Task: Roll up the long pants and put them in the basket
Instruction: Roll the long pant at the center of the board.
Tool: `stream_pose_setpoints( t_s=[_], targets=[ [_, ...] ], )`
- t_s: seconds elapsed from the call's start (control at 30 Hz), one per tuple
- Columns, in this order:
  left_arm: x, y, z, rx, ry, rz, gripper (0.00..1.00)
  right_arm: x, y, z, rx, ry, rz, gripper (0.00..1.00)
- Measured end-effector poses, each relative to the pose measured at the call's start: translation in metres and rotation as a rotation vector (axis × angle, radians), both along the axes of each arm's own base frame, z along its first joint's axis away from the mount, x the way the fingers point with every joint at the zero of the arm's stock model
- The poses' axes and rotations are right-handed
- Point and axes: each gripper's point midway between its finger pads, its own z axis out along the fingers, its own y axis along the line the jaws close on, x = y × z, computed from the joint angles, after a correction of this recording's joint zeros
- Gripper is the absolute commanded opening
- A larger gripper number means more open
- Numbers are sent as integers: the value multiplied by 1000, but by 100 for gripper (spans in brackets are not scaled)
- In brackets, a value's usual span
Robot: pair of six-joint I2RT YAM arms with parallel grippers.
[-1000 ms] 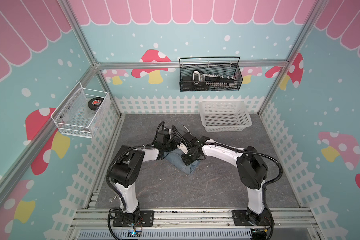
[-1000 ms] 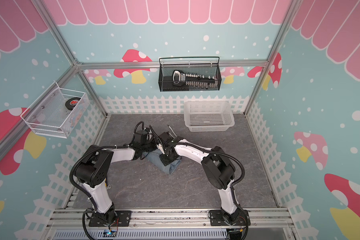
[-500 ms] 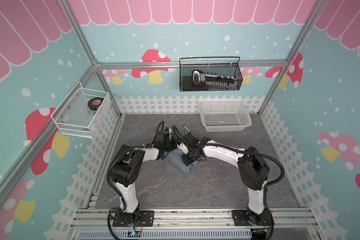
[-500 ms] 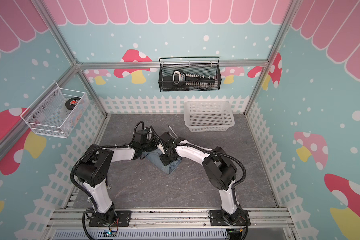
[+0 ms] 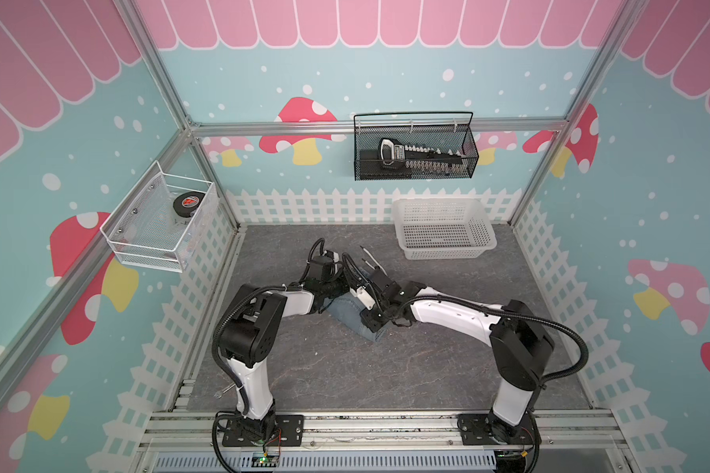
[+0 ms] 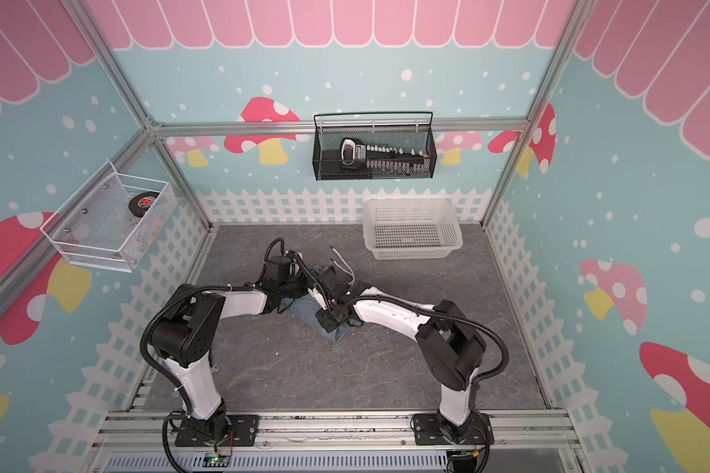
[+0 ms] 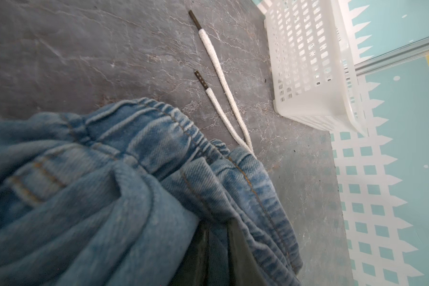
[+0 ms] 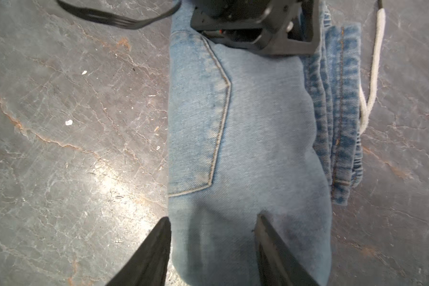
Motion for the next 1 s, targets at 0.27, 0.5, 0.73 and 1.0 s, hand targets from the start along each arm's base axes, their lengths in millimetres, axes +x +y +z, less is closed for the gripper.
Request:
stream_pose_setpoints(
  t_s=[0.27, 0.5, 0.73, 1.0],
  targets=[
    [-29, 32, 40, 21, 16, 82, 18, -39, -6, 22, 154, 303, 56, 0],
    [-71, 26, 96, 66, -81, 101, 19, -96, 1, 41, 259, 617, 110, 0],
    [-106, 18, 125, 81, -155, 99, 19, -107, 1, 59, 428, 866, 76, 0],
    [-122, 13, 99, 102, -98, 92, 19, -72, -24, 63, 624, 1048, -55, 0]
  ],
)
